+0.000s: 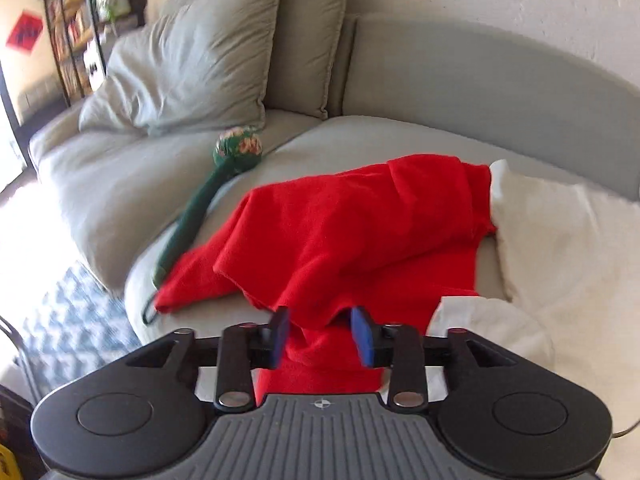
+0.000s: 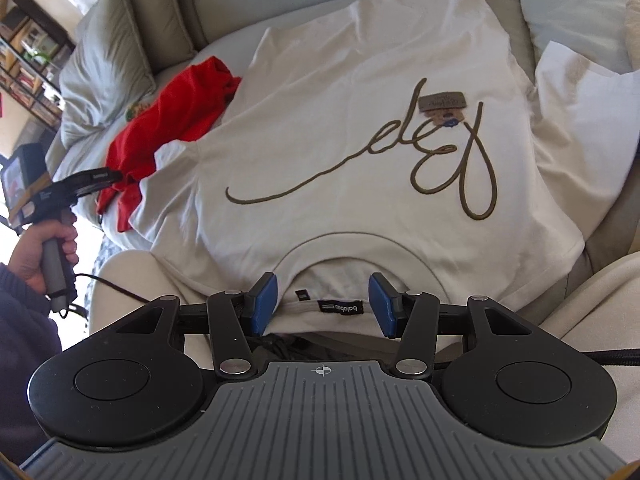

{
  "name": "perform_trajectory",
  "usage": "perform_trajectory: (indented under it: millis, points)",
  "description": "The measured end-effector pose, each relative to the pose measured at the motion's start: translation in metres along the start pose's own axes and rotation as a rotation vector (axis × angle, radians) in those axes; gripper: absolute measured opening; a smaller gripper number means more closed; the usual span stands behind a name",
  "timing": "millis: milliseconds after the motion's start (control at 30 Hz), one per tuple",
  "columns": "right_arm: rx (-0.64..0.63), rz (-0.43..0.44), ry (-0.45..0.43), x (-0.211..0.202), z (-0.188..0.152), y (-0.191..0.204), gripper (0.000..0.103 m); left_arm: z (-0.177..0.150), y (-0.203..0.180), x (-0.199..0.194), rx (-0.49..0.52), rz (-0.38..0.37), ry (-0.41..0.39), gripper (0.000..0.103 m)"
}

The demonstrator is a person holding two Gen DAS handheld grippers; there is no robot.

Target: Fold clothes

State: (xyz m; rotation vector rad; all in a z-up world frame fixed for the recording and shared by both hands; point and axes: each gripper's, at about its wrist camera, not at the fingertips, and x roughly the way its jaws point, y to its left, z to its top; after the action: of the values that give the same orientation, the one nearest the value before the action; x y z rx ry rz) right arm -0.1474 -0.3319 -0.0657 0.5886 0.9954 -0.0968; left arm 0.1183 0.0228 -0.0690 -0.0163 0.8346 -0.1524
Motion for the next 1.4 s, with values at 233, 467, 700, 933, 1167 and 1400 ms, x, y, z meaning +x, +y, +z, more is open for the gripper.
perform_trajectory:
  millis: [233, 467, 700, 933, 1167, 1400]
  points:
    - [0.047, 0.038, 0.015, 0.005, -0.001, -0.007, 0.053, -0.038, 0.033, 0.013, -0.304, -0.195, 0.224, 0.057]
    - [0.018, 0.035, 0.016, 0.003, -0.005, 0.001, 0.053, -0.049, 0.031, 0.034, -0.361, -0.245, 0.216, 0.008]
    - [0.051, 0.045, 0.021, 0.003, -0.006, -0.005, 0.053, -0.054, 0.018, 0.005, -0.250, -0.050, 0.179, 0.004]
    - [0.033, 0.055, 0.020, 0.001, -0.005, -0.006, 0.053, -0.046, -0.002, -0.027, -0.154, -0.082, 0.092, 0.035]
    - [0.083, 0.059, 0.040, 0.007, -0.004, -0.016, 0.053, 0.012, -0.036, 0.005, -0.027, -0.321, 0.008, 0.041]
    - [0.086, 0.059, 0.032, 0.005, -0.002, -0.017, 0.053, 0.012, -0.059, 0.051, 0.133, -0.330, 0.075, 0.041]
